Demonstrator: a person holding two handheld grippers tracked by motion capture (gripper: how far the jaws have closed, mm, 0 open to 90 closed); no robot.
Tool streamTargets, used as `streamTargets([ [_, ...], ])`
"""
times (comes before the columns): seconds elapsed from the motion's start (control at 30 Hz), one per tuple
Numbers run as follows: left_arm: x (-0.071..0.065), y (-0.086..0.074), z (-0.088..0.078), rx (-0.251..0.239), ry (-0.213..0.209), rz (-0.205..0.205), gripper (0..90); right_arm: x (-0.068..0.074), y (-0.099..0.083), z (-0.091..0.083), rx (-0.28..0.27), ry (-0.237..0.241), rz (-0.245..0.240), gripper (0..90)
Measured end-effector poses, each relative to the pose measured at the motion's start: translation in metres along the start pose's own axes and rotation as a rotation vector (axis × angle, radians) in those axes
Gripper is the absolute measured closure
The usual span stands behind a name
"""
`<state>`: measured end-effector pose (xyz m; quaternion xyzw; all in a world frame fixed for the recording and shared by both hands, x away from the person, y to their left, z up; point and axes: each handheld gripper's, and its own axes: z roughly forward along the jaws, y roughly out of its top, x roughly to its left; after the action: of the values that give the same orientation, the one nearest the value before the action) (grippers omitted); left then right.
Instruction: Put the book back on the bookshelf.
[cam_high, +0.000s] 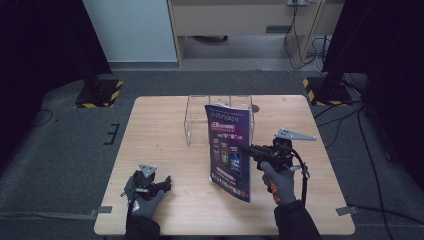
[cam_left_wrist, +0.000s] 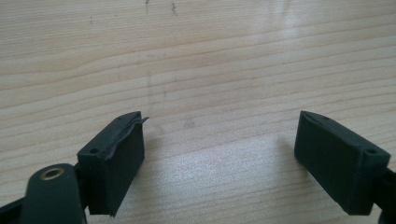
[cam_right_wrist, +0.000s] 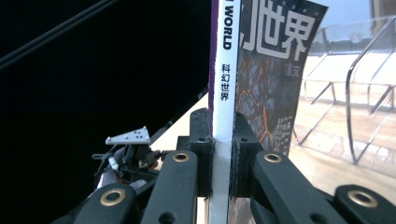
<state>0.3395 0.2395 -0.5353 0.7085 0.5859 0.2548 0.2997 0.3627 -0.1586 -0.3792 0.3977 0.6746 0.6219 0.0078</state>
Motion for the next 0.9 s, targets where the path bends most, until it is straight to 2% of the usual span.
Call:
streamTargets([
  [0.4, 0.001, 0.001, 0.002, 0.013, -0.001, -0.006, 8.9, 0.003, 0.021, -0.008, -0.045, -0.035, -0.030, 83.0],
  [0.6, 0.001, 0.001, 0.002, 0.014, -0.003, -0.004, 7.9, 0.002, 0.037, -0.017, -0.073, -0.084, -0.062, 83.0],
  [0.9, 0.000, 0.002, 0.003, 0.016, -0.005, -0.003, 7.0, -0.005, 0.051, -0.028, -0.099, -0.135, -0.075, 83.0],
])
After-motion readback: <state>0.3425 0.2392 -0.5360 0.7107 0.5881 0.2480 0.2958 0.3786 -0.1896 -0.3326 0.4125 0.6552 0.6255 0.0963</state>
